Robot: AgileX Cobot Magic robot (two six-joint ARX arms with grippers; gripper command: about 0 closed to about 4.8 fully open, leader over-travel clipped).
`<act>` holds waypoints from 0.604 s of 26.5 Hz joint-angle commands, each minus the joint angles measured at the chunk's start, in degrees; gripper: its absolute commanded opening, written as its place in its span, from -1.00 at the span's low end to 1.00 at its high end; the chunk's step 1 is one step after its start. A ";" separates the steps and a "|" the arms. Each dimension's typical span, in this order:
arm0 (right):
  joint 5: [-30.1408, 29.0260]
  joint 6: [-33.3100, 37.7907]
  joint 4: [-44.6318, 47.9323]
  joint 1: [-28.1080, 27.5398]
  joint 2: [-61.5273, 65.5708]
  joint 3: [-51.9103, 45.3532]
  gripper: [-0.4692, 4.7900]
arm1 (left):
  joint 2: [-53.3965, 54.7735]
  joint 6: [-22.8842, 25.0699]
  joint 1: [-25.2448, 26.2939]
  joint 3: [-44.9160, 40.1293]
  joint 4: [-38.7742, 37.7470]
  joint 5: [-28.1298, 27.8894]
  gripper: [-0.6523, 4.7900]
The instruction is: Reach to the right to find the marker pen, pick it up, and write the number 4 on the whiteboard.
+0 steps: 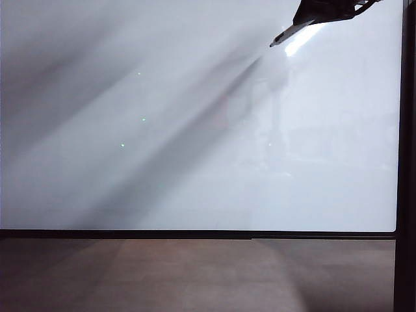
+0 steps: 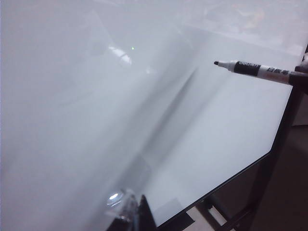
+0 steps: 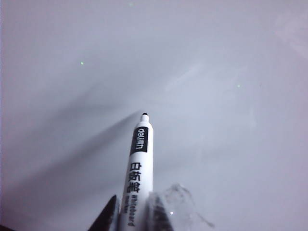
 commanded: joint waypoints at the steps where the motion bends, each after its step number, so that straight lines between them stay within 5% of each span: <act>1: -0.11 0.17 2.36 0.00 0.57 0.09 -0.83 | 0.37 0.15 -0.09 0.17 0.13 -0.04 -0.78; 16: -0.09 -1.73 5.51 -0.11 3.61 0.13 -0.83 | 0.66 0.15 -0.09 0.17 -0.42 0.02 -0.78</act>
